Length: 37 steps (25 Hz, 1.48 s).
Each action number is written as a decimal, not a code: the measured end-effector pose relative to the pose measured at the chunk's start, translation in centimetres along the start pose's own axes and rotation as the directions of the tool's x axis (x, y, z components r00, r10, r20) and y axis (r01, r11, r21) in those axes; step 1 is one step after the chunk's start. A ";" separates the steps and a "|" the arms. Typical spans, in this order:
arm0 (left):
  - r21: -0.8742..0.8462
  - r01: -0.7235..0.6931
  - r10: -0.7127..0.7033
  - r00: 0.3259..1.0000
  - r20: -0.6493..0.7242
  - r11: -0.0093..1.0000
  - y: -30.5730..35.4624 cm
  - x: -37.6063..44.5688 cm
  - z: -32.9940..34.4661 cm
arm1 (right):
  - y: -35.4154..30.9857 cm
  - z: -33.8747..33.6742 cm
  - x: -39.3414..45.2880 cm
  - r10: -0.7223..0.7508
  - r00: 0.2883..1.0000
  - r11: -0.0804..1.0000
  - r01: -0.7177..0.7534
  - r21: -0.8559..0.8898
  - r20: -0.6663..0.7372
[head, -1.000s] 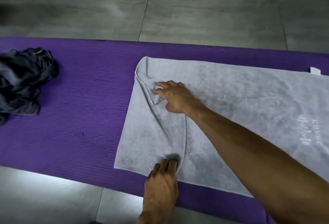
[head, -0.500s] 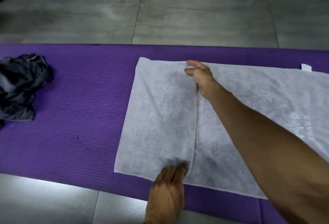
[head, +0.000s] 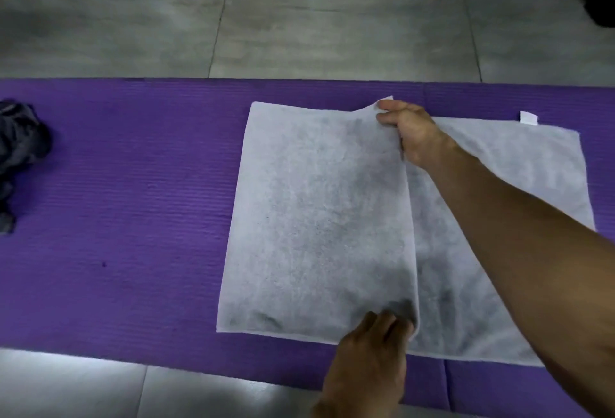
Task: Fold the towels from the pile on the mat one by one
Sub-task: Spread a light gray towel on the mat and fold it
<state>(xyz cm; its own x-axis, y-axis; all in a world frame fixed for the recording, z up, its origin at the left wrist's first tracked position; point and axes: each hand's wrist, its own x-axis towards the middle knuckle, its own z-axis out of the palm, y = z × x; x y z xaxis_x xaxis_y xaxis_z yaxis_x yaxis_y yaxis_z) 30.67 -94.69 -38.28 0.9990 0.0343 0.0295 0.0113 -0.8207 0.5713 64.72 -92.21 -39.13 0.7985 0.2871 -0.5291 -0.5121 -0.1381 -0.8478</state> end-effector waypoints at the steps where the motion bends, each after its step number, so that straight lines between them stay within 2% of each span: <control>1: -0.004 0.020 -0.020 0.998 0.060 1.000 0.2 0.3 0.3 | 0.2 -0.5 0.1 0.009 1.000 1.000 -0.009 -0.010 0.014; 3: 0.021 0.061 -0.064 0.986 0.151 0.998 0.3 0.5 0.9 | 0.7 -0.8 0.8 0.004 1.000 1.000 -0.003 -0.017 0.012; 4: 0.040 0.056 -0.062 0.985 0.161 0.998 0.1 0.5 1.1 | 0.9 -0.7 0.9 -0.029 0.999 0.998 0.027 -0.055 -0.037; 5: 0.029 0.046 -0.049 0.987 0.153 0.999 -0.3 0.4 0.9 | 1.1 -0.4 0.8 -0.105 0.987 0.982 0.084 -0.168 -0.119; 6: -0.014 0.070 -0.068 0.991 0.115 0.997 -1.1 0.3 0.6 | 1.6 0.2 0.5 -0.265 0.941 0.910 0.172 -0.378 -0.208; 7: -0.067 0.142 -0.139 0.989 0.040 0.988 -2.4 0.2 0.1 | 2.5 1.1 -0.2 -0.480 0.852 0.744 0.268 -0.612 -0.210; 8: -0.096 0.241 -0.247 0.967 -0.054 0.966 -4.1 -0.3 -0.6 | 3.7 2.4 -1.4 -0.648 0.756 0.537 0.369 -0.759 -0.091; 9: -0.104 0.345 -0.357 0.925 -0.133 0.933 -6.4 -1.0 -1.6 | 5.2 3.9 -2.6 -0.712 0.697 0.363 0.466 -0.807 0.082; 10: -0.105 0.428 -0.440 0.878 -0.187 0.898 -8.9 -2.0 -2.6 | 6.7 5.3 -3.4 -0.678 0.689 0.240 0.537 -0.809 0.257; 11: -0.100 0.485 -0.495 0.842 -0.215 0.869 -11.2 -3.3 -3.7 | 7.8 6.1 -3.6 -0.576 0.729 0.179 0.554 -0.813 0.370; 13: -0.068 0.540 -0.540 0.813 -0.217 0.839 -14.3 -5.9 -5.2 | 8.1 6.5 -1.9 -0.415 0.807 0.069 0.488 -0.870 0.420; 15: -0.060 0.540 -0.542 0.824 -0.169 0.840 -15.4 -7.3 -5.5 | 6.9 6.3 0.6 -0.386 0.841 -0.046 0.393 -0.918 0.379; 17: -0.104 0.553 -0.563 0.813 -0.151 0.827 -15.2 -7.5 -5.2 | 5.5 7.2 1.7 -0.382 0.874 -0.054 0.304 -0.951 0.301; 18: -0.141 0.566 -0.583 0.795 -0.166 0.812 -15.1 -7.4 -5.2 | 5.2 8.7 1.6 -0.418 0.855 -0.045 0.317 -0.947 0.306; 20: -0.188 0.564 -0.594 0.777 -0.207 0.804 -14.9 -7.3 -5.2 | 5.1 13.4 0.4 -0.450 0.764 -0.040 0.500 -0.865 0.462; 22: -0.183 0.588 -0.616 0.749 -0.244 0.788 -14.8 -7.8 -5.0 | 5.7 17.8 -0.2 -0.255 0.711 -0.079 0.660 -0.747 0.655; 23: -0.187 0.606 -0.634 0.728 -0.261 0.773 -14.9 -8.2 -5.0 | 5.9 19.4 0.0 -0.147 0.730 -0.105 0.660 -0.744 0.668; 24: -0.199 0.622 -0.653 0.705 -0.277 0.757 -15.1 -8.7 -5.1 | 5.9 20.6 0.6 -0.103 0.761 -0.124 0.629 -0.767 0.641; 26: -0.232 0.672 -0.709 0.636 -0.306 0.703 -15.4 -9.0 -5.7 | 5.0 21.9 1.1 -0.149 0.810 -0.101 0.559 -0.823 0.568; 28: -0.215 0.750 -0.772 0.553 -0.313 0.625 -16.0 -9.1 -6.2 | 4.7 22.9 0.0 -0.306 0.800 -0.094 0.515 -0.852 0.517; 30: -0.206 0.793 -0.813 0.520 -0.264 0.574 -16.5 -8.8 -7.0 | 4.9 23.7 -1.8 -0.430 0.785 -0.149 0.426 -0.892 0.447; 33: -0.303 0.790 -0.845 0.517 -0.136 0.532 -17.0 -8.3 -8.5 | 5.0 24.4 -3.1 -0.314 0.903 0.014 0.312 -0.950 0.292; 37: -0.630 0.690 -0.868 0.494 0.052 0.355 -19.1 -9.6 -11.6 | 4.1 25.5 -3.3 -0.249 0.938 0.269 0.304 -0.914 0.239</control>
<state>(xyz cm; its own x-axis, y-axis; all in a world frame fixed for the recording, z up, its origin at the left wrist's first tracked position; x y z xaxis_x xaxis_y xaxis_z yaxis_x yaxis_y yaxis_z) 20.38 -72.77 -39.97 0.4863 0.6991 -0.5242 0.6660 0.0918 0.7403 51.95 -69.57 -39.95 0.8011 0.5307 -0.2766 0.3948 -0.8160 -0.4223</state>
